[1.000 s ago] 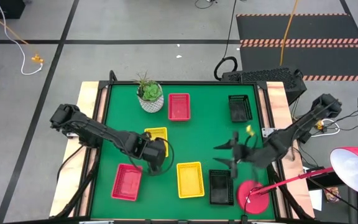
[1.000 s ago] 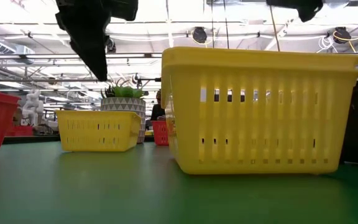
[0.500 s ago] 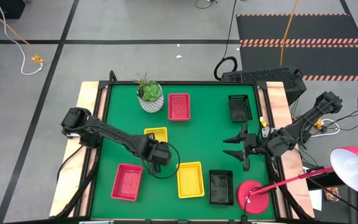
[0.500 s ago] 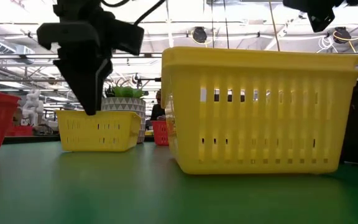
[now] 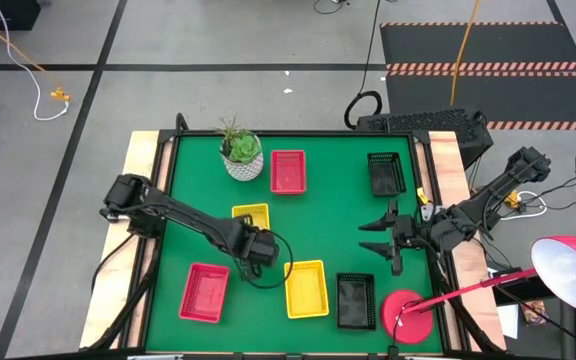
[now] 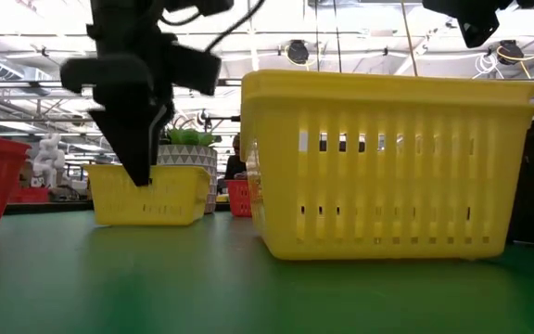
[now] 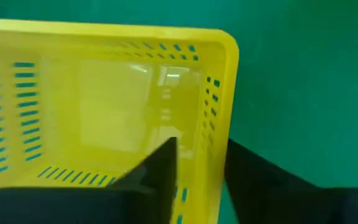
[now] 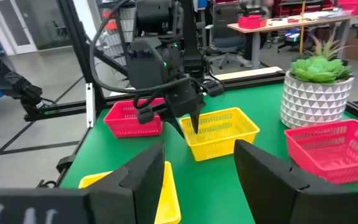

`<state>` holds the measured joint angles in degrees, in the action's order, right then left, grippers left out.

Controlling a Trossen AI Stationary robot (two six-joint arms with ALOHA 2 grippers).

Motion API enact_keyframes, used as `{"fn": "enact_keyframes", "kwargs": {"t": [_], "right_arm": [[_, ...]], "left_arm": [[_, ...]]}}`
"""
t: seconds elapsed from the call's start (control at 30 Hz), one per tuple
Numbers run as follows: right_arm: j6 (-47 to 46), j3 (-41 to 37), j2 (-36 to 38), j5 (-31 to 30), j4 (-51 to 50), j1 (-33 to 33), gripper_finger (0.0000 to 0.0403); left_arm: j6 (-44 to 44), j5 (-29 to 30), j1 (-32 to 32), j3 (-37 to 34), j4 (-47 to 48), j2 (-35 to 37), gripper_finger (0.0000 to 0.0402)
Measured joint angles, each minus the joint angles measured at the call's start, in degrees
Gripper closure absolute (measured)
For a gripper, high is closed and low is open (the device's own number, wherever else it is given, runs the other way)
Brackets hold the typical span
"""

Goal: Stack baskets by color
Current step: Stack the top yellow bin on top of the bottom yellow bin

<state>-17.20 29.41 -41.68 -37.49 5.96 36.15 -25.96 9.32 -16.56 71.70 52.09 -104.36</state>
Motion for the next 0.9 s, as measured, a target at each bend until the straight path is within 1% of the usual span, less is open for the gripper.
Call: {"fn": "enact_keyframes", "kwargs": {"t": [0.07, 0.13, 0.17, 0.23, 0.33, 0.37, 0.47, 0.53, 0.63, 0.73, 0.83, 0.9], "right_arm": [[0.1, 0.0, 0.0, 0.3, -0.1, 0.0, 0.0216], [0.2, 0.0, 0.1, 0.3, -0.1, 0.0, 0.0216], [0.3, 0.0, 0.1, 0.3, -0.2, 0.0, 0.0216], [0.5, 0.0, 0.2, 0.3, -0.2, 0.0, 0.0216], [1.8, 0.0, 0.1, 0.3, -0.4, 0.0, 0.0216], [2.0, 0.0, 0.1, 0.3, -0.4, 0.0, 0.0216], [2.5, 0.0, 0.3, 0.3, -0.5, 0.0, 0.0216], [2.4, 0.0, 0.4, 0.3, -0.5, 0.0, 0.0216], [2.2, 0.0, 0.4, 0.3, -0.6, 0.0, 0.0216], [1.5, 0.1, 0.4, 0.6, -1.3, 0.0, 0.0216], [0.8, 0.1, 0.4, 2.5, -1.1, 0.1, 0.0216], [0.0, 0.1, 0.7, 3.4, -1.0, 0.1, 0.0216]], "left_arm": [[0.4, -1.3, 0.0, 0.0, 0.4, -1.6, 0.0327], [0.9, -3.9, 0.2, 0.0, 0.3, -2.8, 0.0378], [0.9, -4.4, 0.3, 0.0, 0.4, -3.1, 0.0388], [0.3, -6.6, 0.7, 0.7, 2.0, -3.2, 0.0392], [-1.0, -7.3, 1.2, 4.6, 7.3, -3.0, 0.0397], [-1.3, -7.2, 1.2, 7.0, 9.9, -2.7, 0.0397], [-2.4, -4.1, 0.7, 15.5, 14.8, -2.4, 0.0398], [-2.9, -2.4, 0.0, 20.8, 15.6, -2.5, 0.0399], [-2.9, -1.0, -1.7, 26.9, 10.5, -2.4, 0.0400], [-2.9, 0.7, -3.8, 30.5, 4.9, -2.4, 0.0400], [-3.5, 2.1, -6.0, 31.0, -3.6, -2.4, 0.0400], [-4.4, 2.6, -7.0, 30.6, -9.4, -3.6, 0.0400]]}}
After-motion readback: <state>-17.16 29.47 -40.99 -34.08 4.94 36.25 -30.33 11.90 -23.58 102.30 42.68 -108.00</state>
